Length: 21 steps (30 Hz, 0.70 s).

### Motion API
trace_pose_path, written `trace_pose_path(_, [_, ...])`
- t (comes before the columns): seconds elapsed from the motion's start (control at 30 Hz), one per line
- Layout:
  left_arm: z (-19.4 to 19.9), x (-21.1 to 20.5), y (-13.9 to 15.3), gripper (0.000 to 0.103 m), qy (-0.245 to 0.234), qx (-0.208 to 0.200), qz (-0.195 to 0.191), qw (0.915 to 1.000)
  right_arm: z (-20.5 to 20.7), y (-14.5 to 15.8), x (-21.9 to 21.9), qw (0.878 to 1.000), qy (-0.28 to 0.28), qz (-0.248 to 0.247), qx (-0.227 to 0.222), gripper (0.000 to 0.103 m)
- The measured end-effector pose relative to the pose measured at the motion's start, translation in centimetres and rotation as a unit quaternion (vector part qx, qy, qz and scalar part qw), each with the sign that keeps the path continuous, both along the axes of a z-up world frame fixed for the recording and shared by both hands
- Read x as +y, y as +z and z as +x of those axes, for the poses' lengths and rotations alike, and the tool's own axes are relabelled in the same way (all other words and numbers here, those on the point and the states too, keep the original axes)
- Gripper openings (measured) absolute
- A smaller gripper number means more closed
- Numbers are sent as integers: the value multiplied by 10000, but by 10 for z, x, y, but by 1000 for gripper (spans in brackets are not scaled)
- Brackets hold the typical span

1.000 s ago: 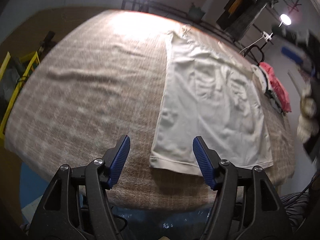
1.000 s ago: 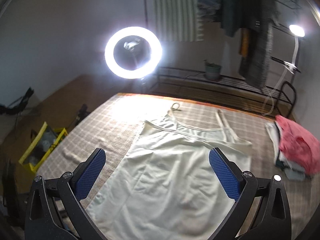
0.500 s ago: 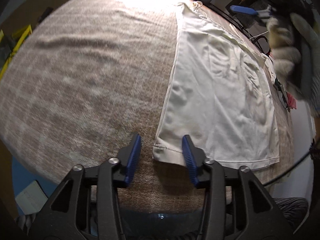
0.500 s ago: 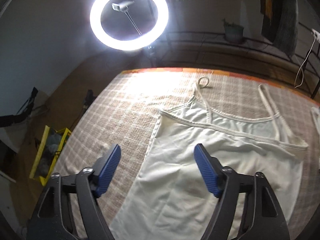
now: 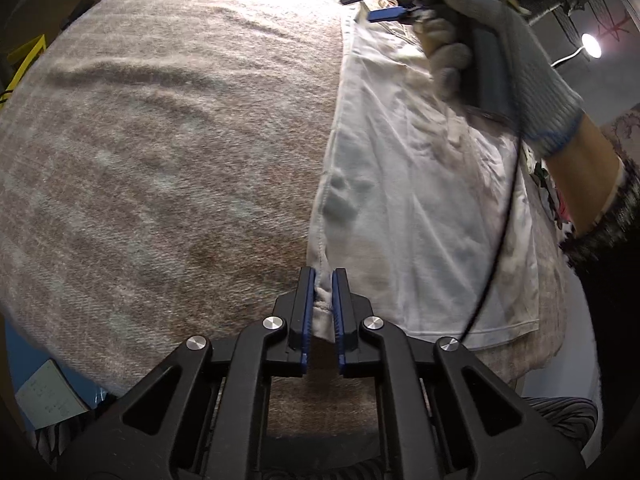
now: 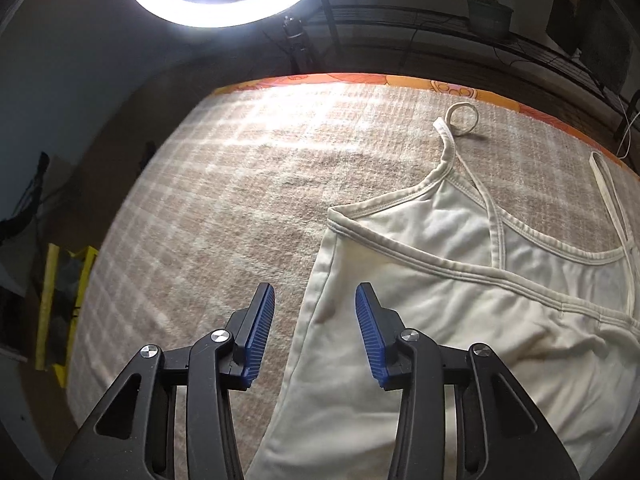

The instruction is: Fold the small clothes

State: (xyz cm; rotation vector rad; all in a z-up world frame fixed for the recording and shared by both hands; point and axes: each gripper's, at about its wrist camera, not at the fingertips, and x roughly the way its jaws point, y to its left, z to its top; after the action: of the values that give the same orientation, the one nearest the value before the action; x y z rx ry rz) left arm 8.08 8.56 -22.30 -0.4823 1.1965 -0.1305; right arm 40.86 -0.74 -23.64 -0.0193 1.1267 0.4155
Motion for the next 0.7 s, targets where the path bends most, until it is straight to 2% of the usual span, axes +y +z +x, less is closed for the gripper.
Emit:
trace_pose_path(0.17, [6, -6, 6, 4, -10, -136, 18, 9999, 15, -10, 8, 9998, -50, -181, 103, 29])
trace_pose_path(0.27, [12, -12, 15, 3, -30, -289, 109, 9995, 18, -13, 15, 9991, 15, -424, 18, 21])
trace_pose_path(0.33, [11, -17, 20, 3, -87, -401, 206, 9989, 19, -14, 17, 9986, 14, -520, 8, 8])
trace_pose_path(0.5, [7, -25, 24, 2, -183, -546, 295, 9979, 23, -9, 2, 9997, -143, -166, 128, 3])
trace_pose_path(0.7, [-3, -30, 33, 2, -370, -820, 414, 9951, 15, 14, -28, 9994, -283, 215, -47, 3])
